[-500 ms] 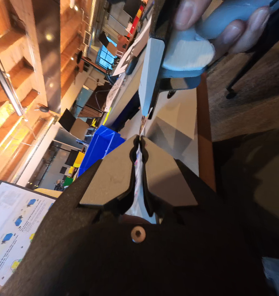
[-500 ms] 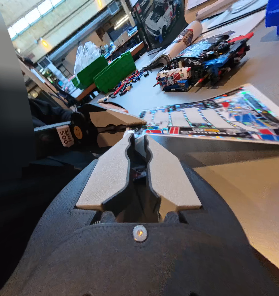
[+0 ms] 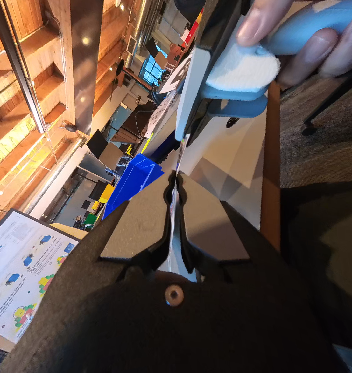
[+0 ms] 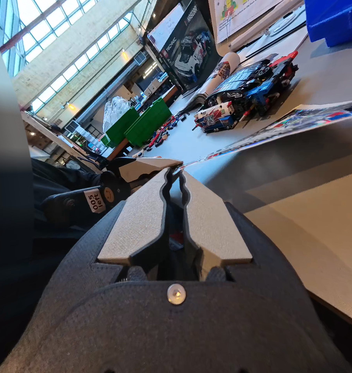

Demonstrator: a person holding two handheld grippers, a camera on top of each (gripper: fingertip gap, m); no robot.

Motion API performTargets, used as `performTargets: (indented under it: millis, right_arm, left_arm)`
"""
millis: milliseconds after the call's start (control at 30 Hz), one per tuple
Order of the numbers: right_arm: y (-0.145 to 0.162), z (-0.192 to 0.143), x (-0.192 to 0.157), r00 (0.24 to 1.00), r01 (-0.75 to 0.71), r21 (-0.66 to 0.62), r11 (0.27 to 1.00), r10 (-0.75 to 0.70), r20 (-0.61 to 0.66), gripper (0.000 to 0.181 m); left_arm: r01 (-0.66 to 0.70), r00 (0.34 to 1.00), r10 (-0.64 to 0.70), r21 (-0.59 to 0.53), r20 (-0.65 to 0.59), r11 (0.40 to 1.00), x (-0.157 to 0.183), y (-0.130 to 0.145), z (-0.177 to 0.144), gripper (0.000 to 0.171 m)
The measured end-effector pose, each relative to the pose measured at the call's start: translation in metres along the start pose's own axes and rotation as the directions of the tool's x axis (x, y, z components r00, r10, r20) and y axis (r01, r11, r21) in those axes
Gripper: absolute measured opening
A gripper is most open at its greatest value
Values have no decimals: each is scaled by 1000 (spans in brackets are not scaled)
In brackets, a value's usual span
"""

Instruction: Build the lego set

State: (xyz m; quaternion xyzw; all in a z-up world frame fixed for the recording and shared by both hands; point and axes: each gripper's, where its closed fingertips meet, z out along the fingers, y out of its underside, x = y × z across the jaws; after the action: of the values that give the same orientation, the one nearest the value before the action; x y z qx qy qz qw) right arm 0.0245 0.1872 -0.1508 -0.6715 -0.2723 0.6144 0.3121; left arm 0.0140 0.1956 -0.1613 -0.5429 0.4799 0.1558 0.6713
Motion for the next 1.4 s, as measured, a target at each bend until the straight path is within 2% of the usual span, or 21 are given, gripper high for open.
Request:
performTargets:
  millis: [167, 233, 267, 300, 367, 467, 533, 633, 767, 900, 1000, 1100, 1400]
  right_arm:
    - [2, 0, 5, 999, 25, -11, 1000, -25, -22, 1]
    - [4, 0, 7, 995, 86, -34, 996, -88, -51, 0]
    - [5, 0, 9, 988, 131, -53, 990, -135, -73, 0]
    - [6, -1, 10, 977, 183, -80, 980, -191, -93, 0]
    - [6, -1, 10, 945, 289, -141, 947, -306, -115, 0]
    - [5, 5, 1, 900, 409, -199, 891, -430, -75, 0]
    - [2, 11, -6, 869, 471, -225, 853, -493, -48, 0]
    - [0, 19, -8, 836, 519, -272, 810, -547, -33, 0]
    - [-1, 25, -15, 830, 532, -309, 788, -557, 11, 0]
    - [4, 27, -17, 827, 541, -340, 770, -560, 47, 0]
    - [6, 30, -23, 854, 512, -334, 791, -511, 99, 0]
    - [12, 31, -21, 856, 510, -359, 782, -501, 126, 0]
    - [29, 29, -19, 800, 583, -459, 670, -573, 178, 0]
  left_arm:
    - [28, 1000, -28, 8, 2, 1000, -1, -1, -1, 0]
    - [101, 992, -100, 10, -74, 995, 6, -2, -4, 1]
    - [165, 975, -161, 14, -155, 986, 13, -5, -7, 10]
    - [257, 939, -248, 6, -237, 966, 17, -8, -12, 17]
    - [452, 802, -423, -32, -422, 891, 20, -19, -25, 24]
    - [597, 655, -592, -157, -470, 786, -4, -11, -25, 25]
    - [621, 612, -620, -186, -491, 761, -18, -10, -21, 24]
    - [543, 657, -539, -165, -528, 823, -25, -11, -18, 15]
    - [417, 708, -417, -139, -570, 898, -19, -10, -16, 3]
    - [359, 714, -362, -130, -599, 924, -17, -10, -18, 7]
    - [327, 702, -328, -123, -632, 937, -12, -11, -23, 11]
    - [276, 706, -287, -121, -647, 953, -8, -10, -25, 10]
    - [276, 597, -307, -170, -741, 946, 6, -7, -36, 4]
